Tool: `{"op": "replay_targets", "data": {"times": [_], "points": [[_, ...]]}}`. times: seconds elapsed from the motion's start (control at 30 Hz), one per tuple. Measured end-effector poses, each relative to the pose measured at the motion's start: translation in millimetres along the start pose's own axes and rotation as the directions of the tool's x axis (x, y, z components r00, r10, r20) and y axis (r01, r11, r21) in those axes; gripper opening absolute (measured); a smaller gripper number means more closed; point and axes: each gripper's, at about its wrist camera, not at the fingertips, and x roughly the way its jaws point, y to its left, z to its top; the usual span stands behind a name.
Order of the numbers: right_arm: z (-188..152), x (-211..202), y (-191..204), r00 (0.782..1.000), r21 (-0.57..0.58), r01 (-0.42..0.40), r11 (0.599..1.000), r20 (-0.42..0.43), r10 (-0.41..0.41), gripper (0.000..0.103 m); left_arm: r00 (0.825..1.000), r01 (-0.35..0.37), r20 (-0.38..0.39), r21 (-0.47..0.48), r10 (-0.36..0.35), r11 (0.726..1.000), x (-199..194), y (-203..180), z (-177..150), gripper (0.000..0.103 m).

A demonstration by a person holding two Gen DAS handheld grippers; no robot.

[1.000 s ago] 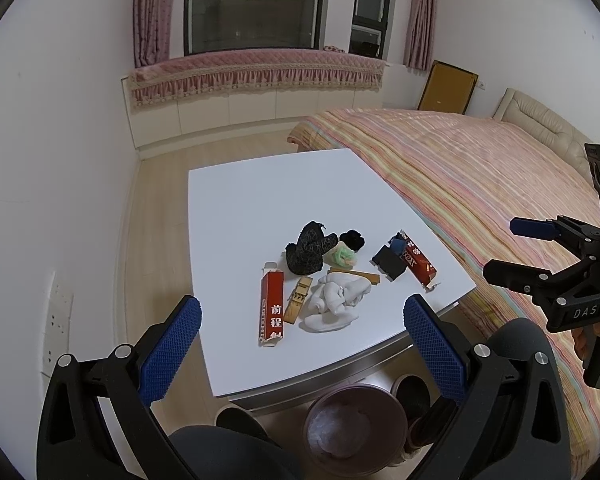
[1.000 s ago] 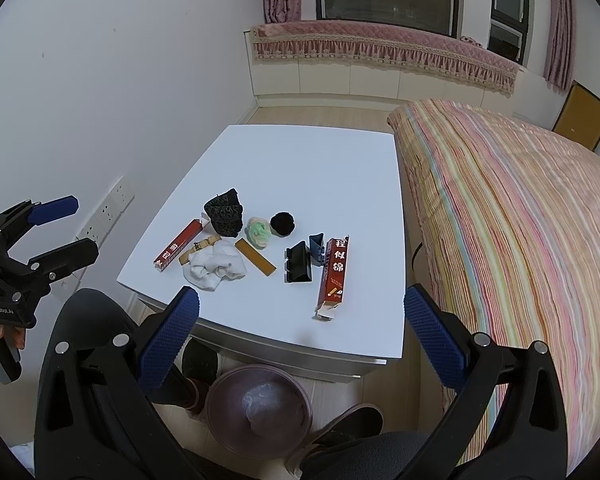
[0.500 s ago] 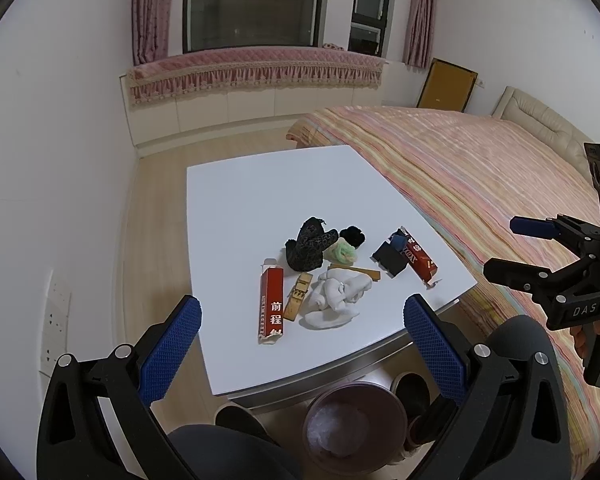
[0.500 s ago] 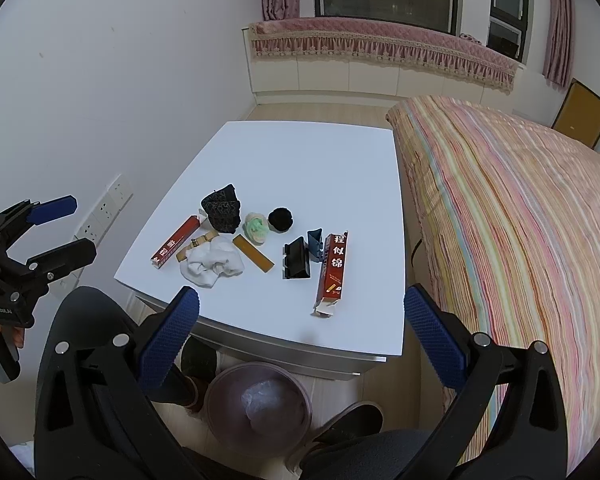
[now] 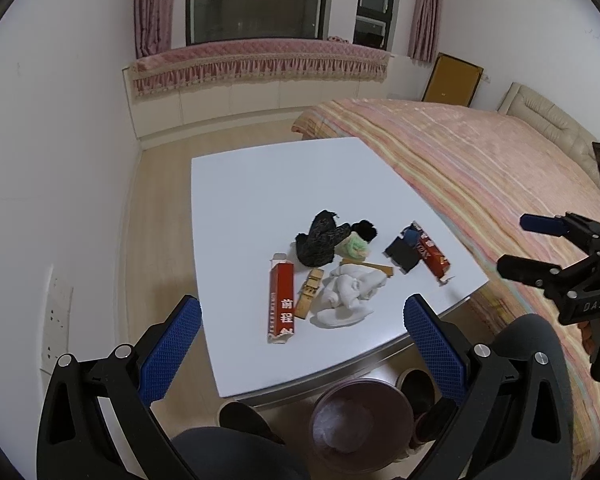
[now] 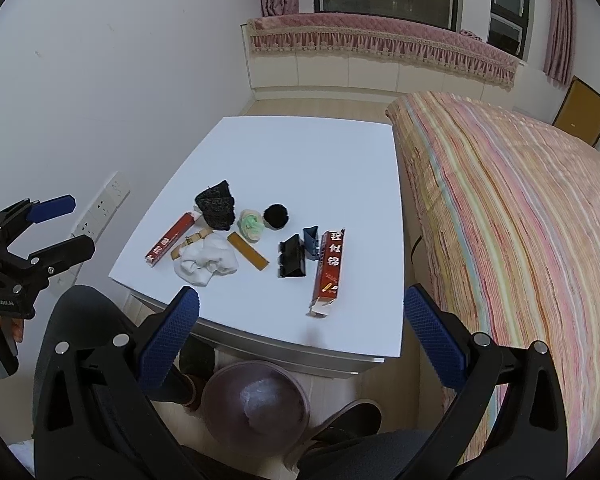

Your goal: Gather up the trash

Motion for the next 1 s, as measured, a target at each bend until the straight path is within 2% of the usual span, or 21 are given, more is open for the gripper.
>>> {"op": "replay_targets", "data": {"times": [0.3,0.5,0.67,0.73,0.8,0.83,0.93,1.0], "points": [[13,30,-21,0.999,0.000,0.038,0.999,-0.039,-0.038,0.100,0.996,-0.011,-0.091,0.002,0.011,1.000,40,20,9,0.097],[17,60,-32,0.995,0.007,0.048,0.999,-0.087,-0.047,0.100,0.988,-0.028,-0.153,-0.003,0.027,1.000,67,33,14,0.097],[18,80,-40,0.992,0.018,0.042,0.999,-0.117,-0.040,0.100,0.980,-0.016,-0.200,-0.008,0.014,1.000,89,37,16,0.097],[19,86,-42,0.992,0.021,0.038,0.999,-0.124,-0.036,0.096,0.977,-0.015,-0.213,-0.002,0.014,1.000,96,37,15,0.096],[19,92,-43,0.990,0.020,0.036,0.999,-0.137,-0.033,0.086,0.972,-0.011,-0.234,0.002,0.012,1.000,102,36,13,0.088],[19,94,-45,0.989,0.020,0.035,0.999,-0.142,-0.032,0.085,0.969,-0.015,-0.246,0.003,0.015,1.000,106,37,12,0.083],[20,101,-46,0.988,0.020,0.025,0.999,-0.150,-0.021,0.081,0.965,-0.010,-0.260,0.004,0.011,1.000,111,37,9,0.083],[21,104,-46,0.988,0.019,0.022,1.000,-0.156,-0.019,0.075,0.964,-0.010,-0.267,0.007,0.012,1.000,113,36,9,0.082]]}}
